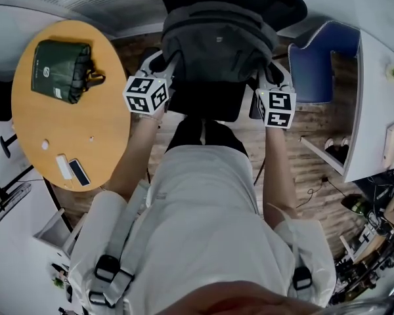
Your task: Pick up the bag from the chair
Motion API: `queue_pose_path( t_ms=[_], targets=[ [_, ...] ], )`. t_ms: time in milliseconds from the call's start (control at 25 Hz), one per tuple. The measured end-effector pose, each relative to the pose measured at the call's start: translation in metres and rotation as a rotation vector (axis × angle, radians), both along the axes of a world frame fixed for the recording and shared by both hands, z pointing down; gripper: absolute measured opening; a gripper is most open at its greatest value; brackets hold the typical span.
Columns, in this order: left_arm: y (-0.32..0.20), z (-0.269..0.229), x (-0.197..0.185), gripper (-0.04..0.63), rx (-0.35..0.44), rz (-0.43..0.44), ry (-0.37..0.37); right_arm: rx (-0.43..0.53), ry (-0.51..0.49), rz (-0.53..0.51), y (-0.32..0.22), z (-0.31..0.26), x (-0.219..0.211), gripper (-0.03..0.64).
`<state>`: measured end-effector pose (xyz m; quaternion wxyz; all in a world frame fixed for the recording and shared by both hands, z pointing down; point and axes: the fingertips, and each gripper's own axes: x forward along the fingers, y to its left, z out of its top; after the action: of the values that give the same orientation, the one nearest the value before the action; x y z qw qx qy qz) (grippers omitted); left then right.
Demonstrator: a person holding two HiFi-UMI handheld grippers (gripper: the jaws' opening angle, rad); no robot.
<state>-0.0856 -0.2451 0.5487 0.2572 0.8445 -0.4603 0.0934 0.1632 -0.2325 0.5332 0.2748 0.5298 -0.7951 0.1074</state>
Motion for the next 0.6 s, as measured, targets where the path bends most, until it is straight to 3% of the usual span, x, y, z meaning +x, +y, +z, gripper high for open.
queue_pose_path(
  t_ms=[600],
  targets=[
    [0.014,-0.083,0.002,0.071,0.079,-0.009,0.012,0.080,-0.016,-0.008,0.012,-0.081,0.001,0.049]
  ],
)
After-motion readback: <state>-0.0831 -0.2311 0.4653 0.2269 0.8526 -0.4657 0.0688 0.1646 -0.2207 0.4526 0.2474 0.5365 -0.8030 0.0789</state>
